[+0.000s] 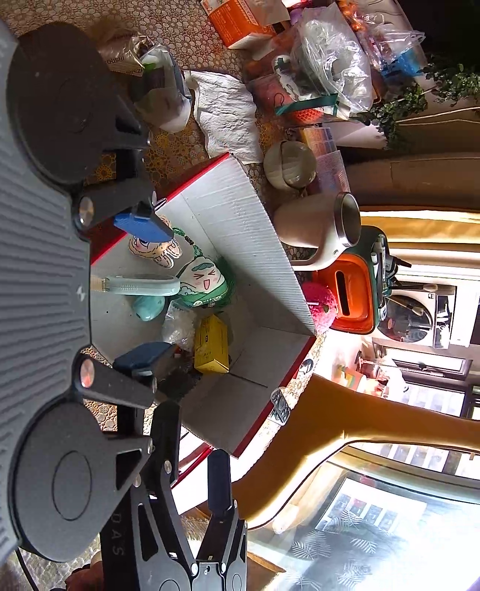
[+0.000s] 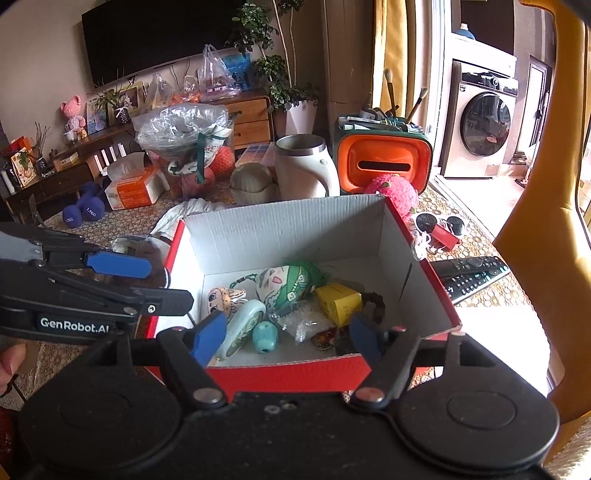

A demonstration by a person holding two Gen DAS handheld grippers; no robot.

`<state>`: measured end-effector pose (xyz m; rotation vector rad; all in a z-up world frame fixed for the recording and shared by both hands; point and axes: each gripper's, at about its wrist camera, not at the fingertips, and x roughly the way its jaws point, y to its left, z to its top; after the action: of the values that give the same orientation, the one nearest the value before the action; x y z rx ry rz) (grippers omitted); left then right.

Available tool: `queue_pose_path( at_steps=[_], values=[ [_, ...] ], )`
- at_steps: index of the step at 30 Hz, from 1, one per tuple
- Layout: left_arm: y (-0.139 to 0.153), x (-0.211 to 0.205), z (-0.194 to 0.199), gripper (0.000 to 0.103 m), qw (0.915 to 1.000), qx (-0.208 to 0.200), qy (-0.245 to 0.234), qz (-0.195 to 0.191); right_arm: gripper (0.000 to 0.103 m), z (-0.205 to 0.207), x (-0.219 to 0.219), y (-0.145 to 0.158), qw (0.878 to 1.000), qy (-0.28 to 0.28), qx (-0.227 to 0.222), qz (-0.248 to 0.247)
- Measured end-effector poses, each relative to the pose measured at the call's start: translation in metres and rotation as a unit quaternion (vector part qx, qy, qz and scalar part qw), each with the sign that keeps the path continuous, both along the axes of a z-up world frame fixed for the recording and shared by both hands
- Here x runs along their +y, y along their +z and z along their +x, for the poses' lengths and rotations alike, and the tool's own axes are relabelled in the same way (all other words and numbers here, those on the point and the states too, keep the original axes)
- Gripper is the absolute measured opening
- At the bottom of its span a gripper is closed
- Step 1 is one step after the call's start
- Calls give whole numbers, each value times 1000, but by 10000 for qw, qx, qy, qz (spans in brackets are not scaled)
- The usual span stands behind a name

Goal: Organize objects
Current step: 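Withdraw both grippers from the box toward the foil and clear bags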

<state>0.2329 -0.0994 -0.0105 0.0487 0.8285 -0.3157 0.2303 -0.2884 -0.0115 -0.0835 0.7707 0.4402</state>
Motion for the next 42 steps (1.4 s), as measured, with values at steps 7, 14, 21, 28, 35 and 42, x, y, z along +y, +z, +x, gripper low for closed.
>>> queue_pose_path(
  at_steps=[7,14,21,28,35,42],
  values=[
    [15,24,-26,76,9999,-124,76,-72,87,-23,12,15,9999,110,-113,33],
    [23,58,-48,83,9990,-202,372,-152,97,-38,25,21,9995,222,-225,76],
    [28,95,-66,85,9971,-383,642,-137,100,-46,46,23,9987,383,-268,208],
    [28,131,-79,95,9952,-545,808,-126,100,-46,75,24,9971,648,-274,272],
    [14,170,-84,102,9925,-727,978,-109,100,-39,119,20,9940,1043,-328,92],
    [-11,211,-76,103,9922,-559,1107,-129,100,-21,159,10,9918,1246,-274,-42]
  ],
)
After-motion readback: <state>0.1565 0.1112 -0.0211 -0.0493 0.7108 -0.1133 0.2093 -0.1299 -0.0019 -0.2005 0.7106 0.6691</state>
